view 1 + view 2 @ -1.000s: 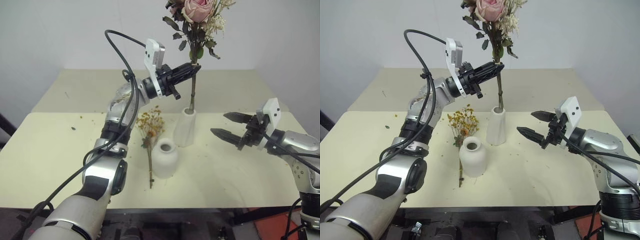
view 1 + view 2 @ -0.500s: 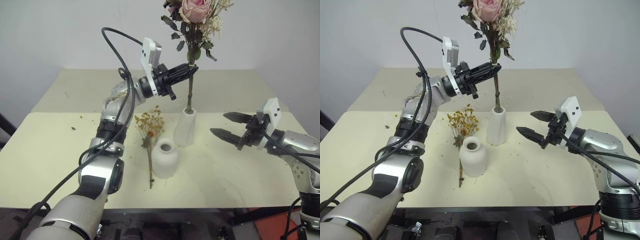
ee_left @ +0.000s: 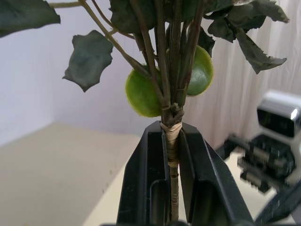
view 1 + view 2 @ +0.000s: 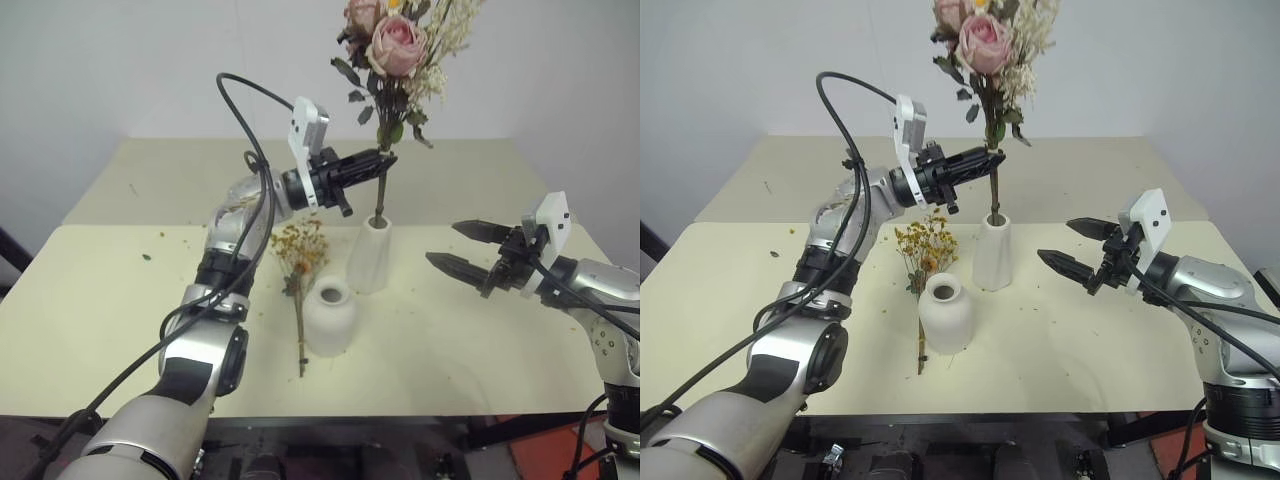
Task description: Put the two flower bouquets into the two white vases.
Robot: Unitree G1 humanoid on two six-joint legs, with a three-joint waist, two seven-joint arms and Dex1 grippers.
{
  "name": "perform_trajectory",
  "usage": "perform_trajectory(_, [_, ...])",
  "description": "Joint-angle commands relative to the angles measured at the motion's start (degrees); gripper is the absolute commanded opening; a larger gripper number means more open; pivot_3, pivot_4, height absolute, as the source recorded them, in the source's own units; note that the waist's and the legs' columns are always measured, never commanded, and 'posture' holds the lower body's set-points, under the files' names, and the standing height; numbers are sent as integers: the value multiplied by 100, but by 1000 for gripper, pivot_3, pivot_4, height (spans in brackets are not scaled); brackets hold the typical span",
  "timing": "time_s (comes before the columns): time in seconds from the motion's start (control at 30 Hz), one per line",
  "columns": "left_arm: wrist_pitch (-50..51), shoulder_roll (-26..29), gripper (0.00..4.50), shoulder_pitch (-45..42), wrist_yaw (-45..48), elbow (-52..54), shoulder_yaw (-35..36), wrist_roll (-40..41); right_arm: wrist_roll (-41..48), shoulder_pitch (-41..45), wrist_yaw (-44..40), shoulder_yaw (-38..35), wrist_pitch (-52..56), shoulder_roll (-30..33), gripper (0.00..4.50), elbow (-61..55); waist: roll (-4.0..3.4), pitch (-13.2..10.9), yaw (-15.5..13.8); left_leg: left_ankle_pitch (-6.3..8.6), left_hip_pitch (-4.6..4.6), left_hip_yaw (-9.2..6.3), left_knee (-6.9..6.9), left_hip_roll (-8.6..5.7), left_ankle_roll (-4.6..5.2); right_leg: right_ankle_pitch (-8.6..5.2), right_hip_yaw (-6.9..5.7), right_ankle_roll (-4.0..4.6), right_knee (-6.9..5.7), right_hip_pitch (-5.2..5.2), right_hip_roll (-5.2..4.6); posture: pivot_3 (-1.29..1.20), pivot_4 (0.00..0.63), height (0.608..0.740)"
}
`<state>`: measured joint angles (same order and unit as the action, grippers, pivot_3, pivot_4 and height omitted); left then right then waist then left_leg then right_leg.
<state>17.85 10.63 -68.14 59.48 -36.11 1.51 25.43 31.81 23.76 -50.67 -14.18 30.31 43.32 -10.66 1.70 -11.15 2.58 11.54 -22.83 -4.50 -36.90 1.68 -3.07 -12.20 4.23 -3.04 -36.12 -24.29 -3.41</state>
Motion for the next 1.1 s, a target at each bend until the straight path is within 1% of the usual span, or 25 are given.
perform_trajectory(0.03, [6, -40, 101, -10, -29, 285, -30, -64, 91, 55, 29, -218, -83, 109, 4500, -195, 0, 0, -3, 0, 0, 0, 0, 0, 0, 0, 0, 0, 0, 0, 0, 0, 150, 740])
perform_trajectory(0.3, [-131, -104, 101, 218, -201, 222, -194, -395, 136, -8, 57, -258, -70, 115, 4500, -261, 0, 0, -5, 0, 1, 0, 0, 0, 0, 0, 0, 0, 0, 1, 0, 0, 150, 740])
perform_trajectory(0.43, [-261, -263, 101, 329, -545, 110, -151, -534, 149, -29, 58, -284, -77, 132, 4500, -256, 0, 0, -7, 0, 1, 0, 0, 0, 0, 0, 0, 0, 0, 2, 0, 0, 150, 740])
perform_trajectory(0.6, [-271, -317, 101, 415, -559, 130, -182, -617, 160, -35, 85, -280, -66, 139, 4500, -277, 0, 0, -5, 0, 1, 0, -1, 0, 0, 1, 0, 1, 0, 2, 0, 0, 150, 740])
perform_trajectory(0.73, [-83, -253, 101, 513, -506, 210, -330, -744, 172, -48, 107, -278, -66, 144, 4500, -282, 0, 0, -5, 0, 2, 0, -1, 0, 0, 1, 0, 1, -1, 2, 0, 0, 150, 740])
perform_trajectory(0.77, [-44, -215, 810, 566, -444, 267, -385, -766, 170, -45, 113, -272, -66, 144, 4500, -280, 0, 0, -5, 0, 2, 0, -1, 0, 0, 1, 0, 1, -1, 2, 0, 0, 150, 740])
perform_trajectory(0.8, [29, -179, 1029, 618, -389, 353, -418, -763, 169, -42, 116, -269, -66, 144, 4500, -278, 0, 0, -1, 0, 2, 0, -1, 0, 0, 1, 0, 1, -1, 2, 0, 0, 150, 740])
perform_trajectory(0.93, [376, -5, 2294, 901, -263, 894, -418, -618, 175, -58, 98, -283, -81, 155, 4500, -264, 0, 0, 4, 0, 1, 0, 0, 0, 0, 1, 1, 1, -2, 1, 0, 0, 150, 740])
perform_trajectory(1.03, [747, 277, 3329, 1270, -128, 1526, -405, -494, 179, -56, 84, -274, -88, 155, 4500, -251, -1, 0, 10, 0, 4, 0, -1, 0, 0, 1, 2, 1, -4, 2, 0, 0, 150, 740])
perform_trajectory(1.07, [891, 390, 3533, 1402, -77, 1770, -396, -436, 183, -50, 76, -273, -88, 158, 4500, -240, -1, 1, 14, 0, 5, 0, -1, 1, 0, 1, 2, 2, -6, 2, 0, 0, 150, 740])
perform_trajectory(1.1, [1032, 523, 3947, 1552, -42, 2051, -390, -382, 181, -46, 63, -270, -95, 162, 4500, -224, -1, 1, 15, 0, 7, 0, -1, 1, 0, 1, 2, 2, -8, 2, 0, 0, 150, 740])
